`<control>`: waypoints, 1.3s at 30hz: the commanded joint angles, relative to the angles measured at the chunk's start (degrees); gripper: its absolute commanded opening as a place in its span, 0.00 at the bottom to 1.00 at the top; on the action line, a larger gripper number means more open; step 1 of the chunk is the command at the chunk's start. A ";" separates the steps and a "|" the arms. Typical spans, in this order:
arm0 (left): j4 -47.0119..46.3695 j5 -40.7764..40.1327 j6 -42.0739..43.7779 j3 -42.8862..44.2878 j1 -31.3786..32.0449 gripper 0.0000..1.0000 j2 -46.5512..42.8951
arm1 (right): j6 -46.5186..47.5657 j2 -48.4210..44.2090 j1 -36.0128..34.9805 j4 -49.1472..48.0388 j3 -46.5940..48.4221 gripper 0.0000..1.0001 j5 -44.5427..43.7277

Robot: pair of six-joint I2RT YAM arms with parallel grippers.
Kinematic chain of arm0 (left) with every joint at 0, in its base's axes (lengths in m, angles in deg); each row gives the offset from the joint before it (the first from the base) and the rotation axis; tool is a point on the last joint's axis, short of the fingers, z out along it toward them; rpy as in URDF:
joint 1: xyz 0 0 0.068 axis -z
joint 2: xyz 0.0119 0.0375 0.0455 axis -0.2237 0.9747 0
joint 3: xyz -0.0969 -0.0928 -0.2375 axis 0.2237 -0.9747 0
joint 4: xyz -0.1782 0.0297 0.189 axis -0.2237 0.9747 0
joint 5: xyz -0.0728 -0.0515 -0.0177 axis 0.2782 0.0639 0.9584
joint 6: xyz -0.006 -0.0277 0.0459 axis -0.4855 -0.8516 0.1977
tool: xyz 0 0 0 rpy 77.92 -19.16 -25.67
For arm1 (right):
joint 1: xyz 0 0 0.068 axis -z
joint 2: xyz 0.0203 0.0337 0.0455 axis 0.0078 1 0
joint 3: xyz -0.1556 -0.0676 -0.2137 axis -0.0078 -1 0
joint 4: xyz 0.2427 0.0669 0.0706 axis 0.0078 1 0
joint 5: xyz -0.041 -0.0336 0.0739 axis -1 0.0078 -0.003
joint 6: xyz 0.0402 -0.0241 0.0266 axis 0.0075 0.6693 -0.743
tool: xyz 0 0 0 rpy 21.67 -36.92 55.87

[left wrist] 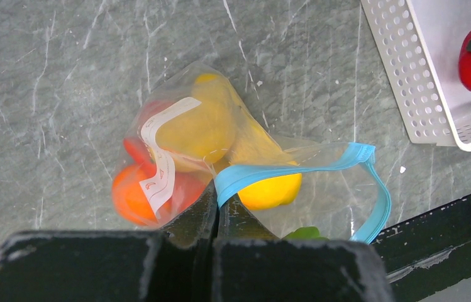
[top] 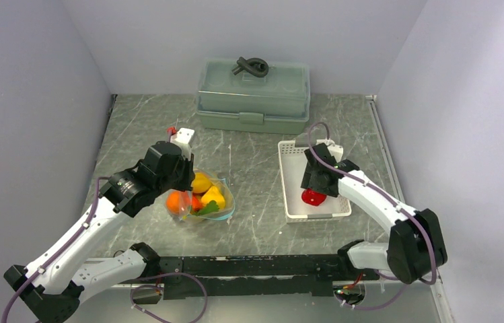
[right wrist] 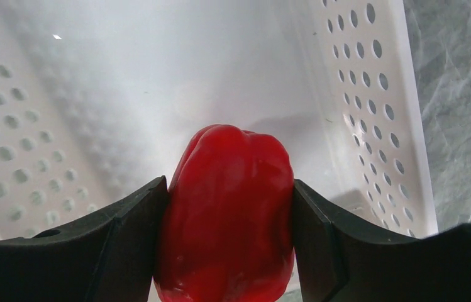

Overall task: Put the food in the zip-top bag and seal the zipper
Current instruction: Pick up the fake vegetable from the bin, then place the fake vegetable in the zipper food storage bag.

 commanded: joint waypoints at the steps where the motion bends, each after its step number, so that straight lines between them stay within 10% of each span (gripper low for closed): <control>1: -2.03 0.09 1.07 -0.29 -0.43 0.00 -0.32 | 1.89 -3.90 0.07 -0.46 4.87 0.18 2.31; 16: -2.46 1.29 0.91 -0.30 -1.38 0.00 0.02 | 8.72 -13.89 -9.38 -12.41 15.38 0.10 25.46; 39: -3.20 4.39 1.02 -0.52 -2.81 0.00 -0.50 | 16.28 0.80 -33.63 -22.75 28.64 0.08 30.38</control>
